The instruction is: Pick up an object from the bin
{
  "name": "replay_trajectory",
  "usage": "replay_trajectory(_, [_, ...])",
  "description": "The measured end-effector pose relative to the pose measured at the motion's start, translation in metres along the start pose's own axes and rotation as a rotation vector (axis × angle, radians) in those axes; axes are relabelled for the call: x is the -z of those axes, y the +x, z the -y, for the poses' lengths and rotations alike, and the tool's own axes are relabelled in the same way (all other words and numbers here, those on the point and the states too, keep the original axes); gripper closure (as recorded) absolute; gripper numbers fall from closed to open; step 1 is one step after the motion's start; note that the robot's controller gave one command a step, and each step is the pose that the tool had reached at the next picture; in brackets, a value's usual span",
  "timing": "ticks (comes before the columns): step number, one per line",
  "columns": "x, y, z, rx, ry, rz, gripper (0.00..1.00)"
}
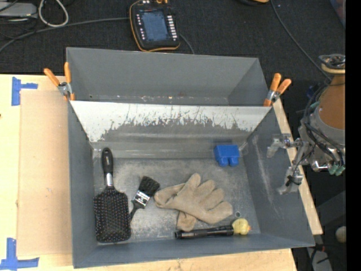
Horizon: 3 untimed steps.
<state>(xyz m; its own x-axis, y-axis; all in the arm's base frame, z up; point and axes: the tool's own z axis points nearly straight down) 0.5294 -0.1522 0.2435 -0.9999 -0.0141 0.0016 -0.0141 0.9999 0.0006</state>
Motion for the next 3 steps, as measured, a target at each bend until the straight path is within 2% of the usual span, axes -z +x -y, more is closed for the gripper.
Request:
replay_trajectory(1, [0.000, 0.000, 0.000, 0.000, 0.000, 0.000, 0.00])
replay_trajectory(2, [-0.021, 0.035, -0.039, -0.104, -0.003, -0.006, 0.00])
replay_trajectory(3, [-0.040, 0.029, -0.035, -0.138, -0.001, 0.000, 0.00])
